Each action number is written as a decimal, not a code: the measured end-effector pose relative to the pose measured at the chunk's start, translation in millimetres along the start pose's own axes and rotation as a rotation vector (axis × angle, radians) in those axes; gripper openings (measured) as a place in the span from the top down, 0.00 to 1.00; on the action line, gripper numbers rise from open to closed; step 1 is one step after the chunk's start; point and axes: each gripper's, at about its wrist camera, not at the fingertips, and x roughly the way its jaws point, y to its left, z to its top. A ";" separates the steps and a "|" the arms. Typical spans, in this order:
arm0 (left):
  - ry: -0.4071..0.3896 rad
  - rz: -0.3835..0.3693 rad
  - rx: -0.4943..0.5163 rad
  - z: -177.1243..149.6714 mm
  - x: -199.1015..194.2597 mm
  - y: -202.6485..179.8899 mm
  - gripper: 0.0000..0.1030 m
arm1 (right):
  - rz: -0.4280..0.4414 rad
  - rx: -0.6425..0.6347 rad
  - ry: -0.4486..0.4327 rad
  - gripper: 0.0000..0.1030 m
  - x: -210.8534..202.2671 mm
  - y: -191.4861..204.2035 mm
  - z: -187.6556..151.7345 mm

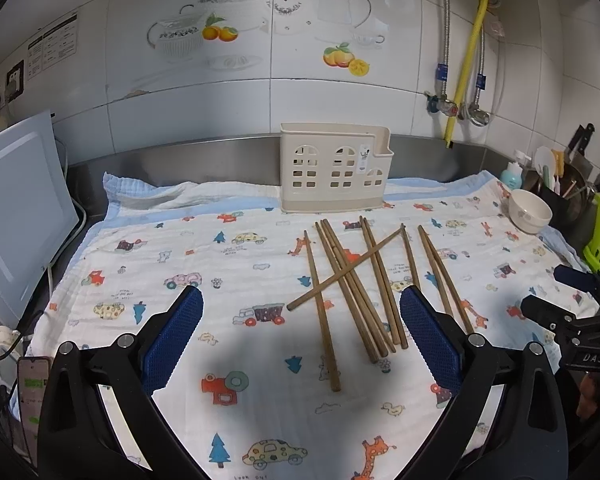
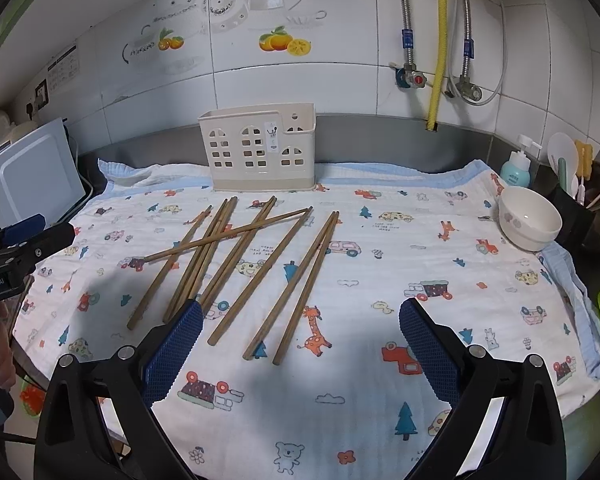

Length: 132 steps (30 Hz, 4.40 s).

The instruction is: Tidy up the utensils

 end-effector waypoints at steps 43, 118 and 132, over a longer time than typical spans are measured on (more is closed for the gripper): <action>0.168 -0.159 0.160 -18.2 85.5 20.2 0.63 | 0.020 0.113 0.214 0.79 78.7 10.1 -36.6; -0.152 -0.249 0.154 235.5 54.8 3.2 0.95 | 0.123 -0.128 -0.133 0.94 29.6 -25.9 285.3; -0.346 -0.156 0.073 297.9 86.6 1.7 0.95 | 0.127 -0.139 -0.045 0.94 91.4 -18.8 281.9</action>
